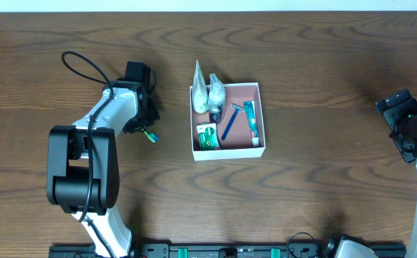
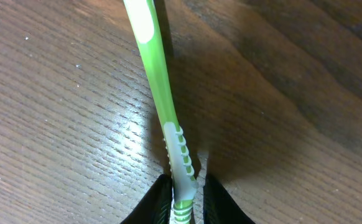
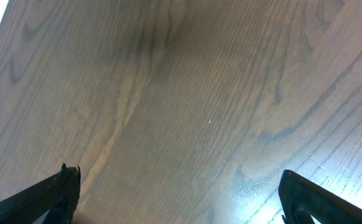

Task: Pack container
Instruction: 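Lower the left gripper onto the green toothbrush and grasp it, then lift the green toothbrush and carry it right into the box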

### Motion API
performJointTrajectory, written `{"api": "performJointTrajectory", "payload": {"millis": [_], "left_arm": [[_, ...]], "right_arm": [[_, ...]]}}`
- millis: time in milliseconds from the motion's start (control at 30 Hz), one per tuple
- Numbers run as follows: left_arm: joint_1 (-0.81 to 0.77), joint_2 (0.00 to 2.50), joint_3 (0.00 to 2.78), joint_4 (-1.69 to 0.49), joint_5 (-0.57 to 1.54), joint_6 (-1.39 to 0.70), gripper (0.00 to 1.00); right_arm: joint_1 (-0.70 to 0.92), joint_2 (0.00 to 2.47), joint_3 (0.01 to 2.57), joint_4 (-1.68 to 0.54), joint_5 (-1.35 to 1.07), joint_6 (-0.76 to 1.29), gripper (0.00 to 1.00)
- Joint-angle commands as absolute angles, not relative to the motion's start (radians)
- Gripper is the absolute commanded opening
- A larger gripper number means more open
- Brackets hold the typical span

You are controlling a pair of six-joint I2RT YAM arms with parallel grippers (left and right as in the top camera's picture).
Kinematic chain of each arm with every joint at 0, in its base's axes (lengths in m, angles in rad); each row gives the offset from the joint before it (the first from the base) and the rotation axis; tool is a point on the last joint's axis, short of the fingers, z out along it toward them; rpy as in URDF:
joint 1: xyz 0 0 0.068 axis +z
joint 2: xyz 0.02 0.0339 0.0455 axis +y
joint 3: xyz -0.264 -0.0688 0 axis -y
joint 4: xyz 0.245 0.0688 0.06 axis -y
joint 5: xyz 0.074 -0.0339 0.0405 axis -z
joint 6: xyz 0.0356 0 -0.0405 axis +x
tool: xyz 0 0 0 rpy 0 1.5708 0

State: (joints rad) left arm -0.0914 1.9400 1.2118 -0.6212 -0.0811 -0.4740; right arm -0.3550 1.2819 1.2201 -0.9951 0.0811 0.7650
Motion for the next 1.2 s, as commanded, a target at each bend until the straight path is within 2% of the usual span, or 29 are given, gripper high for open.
{"api": "performJointTrajectory", "payload": {"millis": [0,100,567,933,1167], "left_arm": [[-0.083,1.953,1.2,-0.618,-0.085,-0.472,0.12],[-0.083,1.953,1.2,-0.616,-0.085,-0.472,0.06],[-0.083,1.887,1.237,-0.673,-0.085,-0.406,0.06],[-0.097,1.61,1.237,-0.719,-0.059,-0.346,0.06],[-0.203,1.399,1.237,-0.725,0.028,-0.314,0.06]], "right_arm": [[-0.362,1.282,1.229,-0.996,0.086,0.751,0.99],[-0.362,1.282,1.229,-0.996,0.085,0.751,0.99],[-0.362,1.282,1.229,-0.996,0.086,0.751,0.99],[-0.362,1.282,1.229,-0.996,0.086,0.751,0.99],[-0.362,1.282,1.229,-0.996,0.085,0.751,0.99]]}}
